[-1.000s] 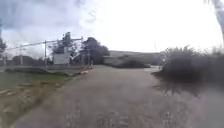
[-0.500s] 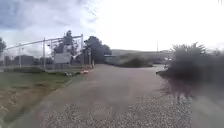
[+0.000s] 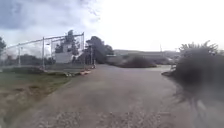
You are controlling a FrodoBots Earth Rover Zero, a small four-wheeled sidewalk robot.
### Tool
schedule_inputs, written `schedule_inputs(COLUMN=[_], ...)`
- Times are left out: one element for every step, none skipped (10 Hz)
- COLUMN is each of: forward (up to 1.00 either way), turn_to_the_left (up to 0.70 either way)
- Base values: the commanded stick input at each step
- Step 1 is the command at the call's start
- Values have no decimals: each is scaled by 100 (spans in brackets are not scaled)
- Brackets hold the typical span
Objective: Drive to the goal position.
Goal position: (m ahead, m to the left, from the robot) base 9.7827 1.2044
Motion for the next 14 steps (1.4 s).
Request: schedule_inputs(forward=[70,70,70,70,70,70,70,70,70,70,70,70,70,70], turn_to_the_left=[-8,-16,-31,-31,-31,-19,-8,0,0,0,0,0,0,0])
